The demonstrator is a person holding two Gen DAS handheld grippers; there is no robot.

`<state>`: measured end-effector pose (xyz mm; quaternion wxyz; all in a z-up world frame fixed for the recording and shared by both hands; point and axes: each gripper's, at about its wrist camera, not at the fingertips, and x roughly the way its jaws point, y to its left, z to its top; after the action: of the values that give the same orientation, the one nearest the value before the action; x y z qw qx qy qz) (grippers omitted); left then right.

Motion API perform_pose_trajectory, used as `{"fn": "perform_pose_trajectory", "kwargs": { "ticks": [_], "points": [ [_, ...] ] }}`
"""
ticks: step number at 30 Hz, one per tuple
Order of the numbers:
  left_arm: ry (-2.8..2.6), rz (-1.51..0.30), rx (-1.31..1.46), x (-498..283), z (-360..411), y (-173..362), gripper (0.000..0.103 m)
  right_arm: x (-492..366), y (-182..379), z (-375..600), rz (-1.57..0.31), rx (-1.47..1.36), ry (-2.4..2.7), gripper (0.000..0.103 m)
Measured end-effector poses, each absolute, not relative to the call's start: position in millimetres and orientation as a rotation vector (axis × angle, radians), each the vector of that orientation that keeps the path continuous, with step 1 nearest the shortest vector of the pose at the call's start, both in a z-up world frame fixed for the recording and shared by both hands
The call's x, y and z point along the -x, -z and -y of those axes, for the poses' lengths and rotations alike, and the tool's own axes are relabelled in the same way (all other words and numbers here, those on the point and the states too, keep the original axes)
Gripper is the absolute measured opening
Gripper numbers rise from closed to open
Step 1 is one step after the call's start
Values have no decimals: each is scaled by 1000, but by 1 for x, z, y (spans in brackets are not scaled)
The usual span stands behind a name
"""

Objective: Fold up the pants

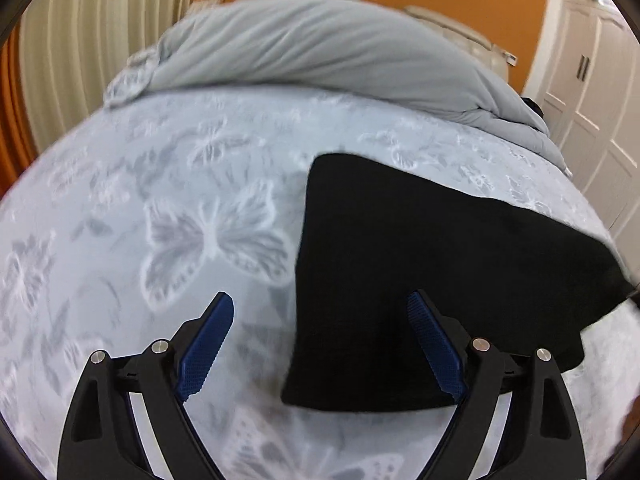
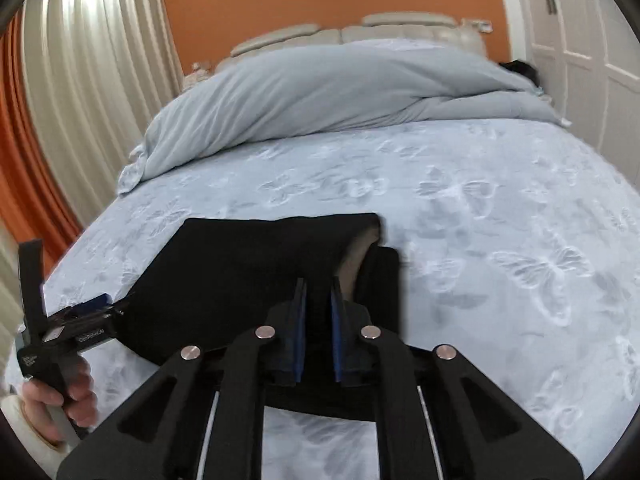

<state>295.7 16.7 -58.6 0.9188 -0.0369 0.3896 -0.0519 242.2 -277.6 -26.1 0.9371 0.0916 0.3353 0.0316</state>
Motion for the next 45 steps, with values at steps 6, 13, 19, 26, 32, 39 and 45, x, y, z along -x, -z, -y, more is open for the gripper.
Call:
{"fn": "perform_pose_trajectory", "kwargs": {
  "ticks": [6, 13, 19, 26, 32, 39, 45],
  "points": [
    [82, -840, 41, -297, -13, 82, 89, -233, 71, 310, -777, -354, 28, 39],
    [88, -723, -44, -219, -7, 20, 87, -152, -5, 278, -719, -236, 90, 51],
    [109, -665, -76, -123, -9, -15, 87, -69, -18, 251, -672, -230, 101, 72],
    [93, -676, -6, -70, -23, -4, 91, -9, -1, 235, -657, -213, 114, 73],
    [86, -596, -66, -47, -17, -5, 91, -1, 3, 222, -645, -114, 126, 73],
    [86, -631, -71, -46, -13, 4, 91, -1, 13, 222, -675, -114, 129, 73],
    [58, -643, -63, -48, -11, 6, 91, 1, 17, 212, -690, -90, 112, 73]
  ]
}}
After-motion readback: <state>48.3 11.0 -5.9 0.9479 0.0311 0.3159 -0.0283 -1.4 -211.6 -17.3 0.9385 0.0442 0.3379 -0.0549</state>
